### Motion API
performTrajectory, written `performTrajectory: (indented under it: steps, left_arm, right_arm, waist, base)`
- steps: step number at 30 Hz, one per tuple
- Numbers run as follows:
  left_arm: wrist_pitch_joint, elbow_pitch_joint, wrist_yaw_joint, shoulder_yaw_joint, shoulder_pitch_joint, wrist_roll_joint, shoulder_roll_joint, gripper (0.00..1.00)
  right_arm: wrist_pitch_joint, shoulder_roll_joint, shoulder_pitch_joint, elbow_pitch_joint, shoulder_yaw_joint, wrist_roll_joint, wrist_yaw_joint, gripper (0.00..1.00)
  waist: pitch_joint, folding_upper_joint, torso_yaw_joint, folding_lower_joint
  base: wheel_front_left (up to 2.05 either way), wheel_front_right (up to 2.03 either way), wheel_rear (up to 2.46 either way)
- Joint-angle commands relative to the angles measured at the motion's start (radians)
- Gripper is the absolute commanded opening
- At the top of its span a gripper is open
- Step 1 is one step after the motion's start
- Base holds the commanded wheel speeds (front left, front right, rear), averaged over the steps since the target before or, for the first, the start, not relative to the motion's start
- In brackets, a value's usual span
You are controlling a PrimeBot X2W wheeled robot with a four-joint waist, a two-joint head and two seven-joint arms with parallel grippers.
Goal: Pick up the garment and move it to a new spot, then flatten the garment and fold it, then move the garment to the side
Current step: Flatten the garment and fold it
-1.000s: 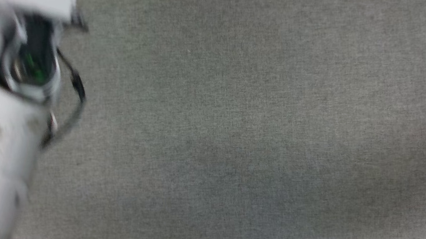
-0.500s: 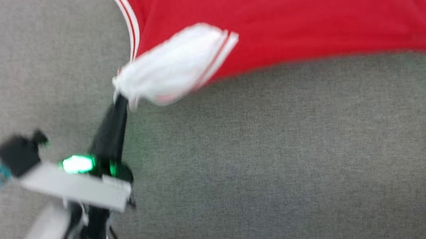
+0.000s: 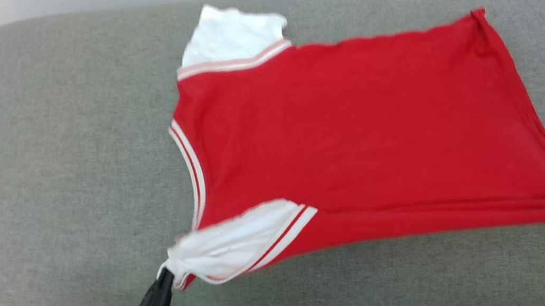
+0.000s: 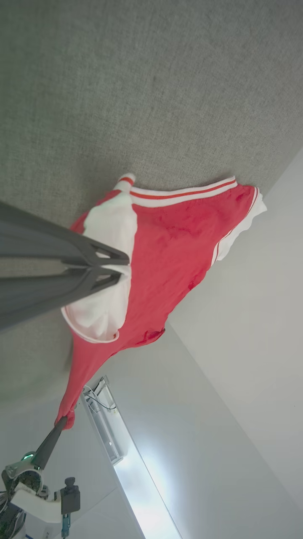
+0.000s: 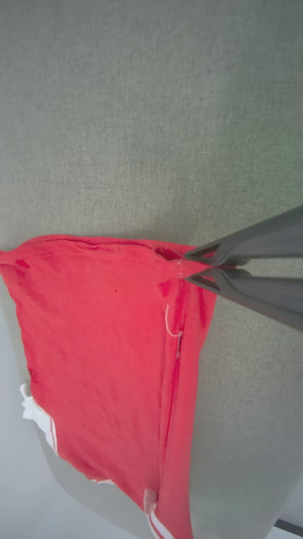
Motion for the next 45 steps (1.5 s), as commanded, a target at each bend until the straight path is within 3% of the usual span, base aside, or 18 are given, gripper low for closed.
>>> performTrajectory:
  steps: [1, 6, 11, 21, 27, 35, 36, 38, 39, 40, 41, 42, 43, 44, 45]
  left_arm:
    - [0.0, -0.019, 0.001, 0.017, 0.022, 0.009, 0.005, 0.0]
    - [0.001, -0.057, 0.001, 0.021, 0.022, 0.033, 0.018, 0.0]
    - [0.005, -0.025, 0.001, -0.014, -0.099, 0.032, 0.003, 0.0]
    - [0.028, 0.157, 0.001, -0.106, -0.397, -0.013, -0.026, 0.0]
    - [0.018, 0.328, 0.001, -0.164, -0.496, -0.025, -0.043, 0.0]
    - [0.013, 0.473, 0.001, -0.254, -0.584, -0.007, -0.039, 0.0]
    - [0.014, 0.492, 0.001, -0.269, -0.596, -0.004, -0.038, 0.03]
    - [0.018, 0.523, 0.001, -0.298, -0.615, -0.002, -0.03, 0.28]
    - [0.019, 0.533, 0.001, -0.31, -0.625, -0.007, -0.025, 0.48]
    - [0.025, 0.543, 0.001, -0.321, -0.633, -0.012, -0.019, 1.0]
    - [0.032, 0.549, 0.001, -0.335, -0.644, -0.014, -0.011, 1.0]
    - [0.038, 0.551, 0.001, -0.344, -0.656, -0.019, -0.004, 1.0]
    - [0.042, 0.55, 0.001, -0.352, -0.671, -0.02, 0.007, 1.0]
    - [0.05, 0.547, 0.001, -0.362, -0.686, -0.015, 0.02, 1.0]
    - [0.059, 0.541, 0.001, -0.372, -0.701, -0.013, 0.034, 1.0]
  right_arm:
    - [0.023, 0.025, 0.034, -0.044, -0.029, -0.016, -0.001, 0.0]
    - [0.098, 0.098, 0.051, -0.148, -0.096, -0.051, -0.001, 0.0]
    - [0.129, 0.086, -0.076, -0.139, -0.05, -0.094, -0.001, 0.0]
    - [0.122, 0.057, -0.396, 0.143, 0.069, -0.121, -0.001, 0.0]
    - [0.075, 0.023, -0.443, 0.298, 0.147, -0.166, -0.001, 0.0]
    - [0.009, 0.006, -0.485, 0.381, 0.221, -0.174, -0.001, 0.0]
    - [0.001, 0.004, -0.492, 0.392, 0.232, -0.174, -0.001, 0.0]
    - [-0.014, 0.004, -0.502, 0.408, 0.25, -0.172, -0.001, 0.0]
    - [-0.024, 0.004, -0.507, 0.411, 0.257, -0.169, -0.001, 0.0]
    - [-0.036, 0.003, -0.513, 0.414, 0.261, -0.166, -0.001, 0.0]
    - [-0.047, 0.002, -0.52, 0.416, 0.263, -0.164, -0.001, 0.05]
    - [-0.06, 0.001, -0.525, 0.416, 0.264, -0.163, -0.001, 0.38]
    - [-0.072, 0.001, -0.53, 0.415, 0.261, -0.16, -0.001, 0.88]
    - [-0.083, 0.003, -0.533, 0.412, 0.259, -0.157, -0.001, 1.0]
    - [-0.094, 0.004, -0.536, 0.407, 0.254, -0.155, -0.001, 1.0]
  waist:
    - [-0.011, 0.0, 0.0, 0.0]
    - [-0.01, 0.0, 0.006, 0.0]
    - [0.001, 0.0, 0.006, 0.0]
    - [0.061, 0.0, 0.008, 0.0]
    - [0.11, 0.0, 0.008, 0.0]
    - [0.163, 0.0, 0.001, 0.0]
    - [0.165, 0.0, -0.001, 0.0]
    - [0.165, 0.0, -0.003, 0.0]
    - [0.163, 0.0, -0.004, 0.0]
    - [0.159, 0.0, -0.004, 0.0]
    - [0.154, 0.0, -0.003, 0.0]
    - [0.147, 0.0, -0.002, 0.0]
    - [0.141, 0.0, -0.001, 0.0]
    - [0.133, 0.0, 0.0, 0.0]
    - [0.125, 0.0, 0.002, 0.0]
  base:
    - [0.0, 0.0, 0.0]
    - [0.0, 0.0, 0.0]
    - [0.0, 0.0, 0.0]
    - [0.0, 0.0, 0.0]
    - [0.0, 0.0, 0.0]
    - [0.0, 0.0, 0.0]
    - [0.0, 0.0, 0.0]
    - [0.0, 0.0, 0.0]
    - [0.0, 0.0, 0.0]
    - [0.0, 0.0, 0.0]
    - [0.0, 0.0, 0.0]
    - [0.0, 0.0, 0.0]
    - [0.0, 0.0, 0.0]
    - [0.0, 0.0, 0.0]
    - [0.0, 0.0, 0.0]
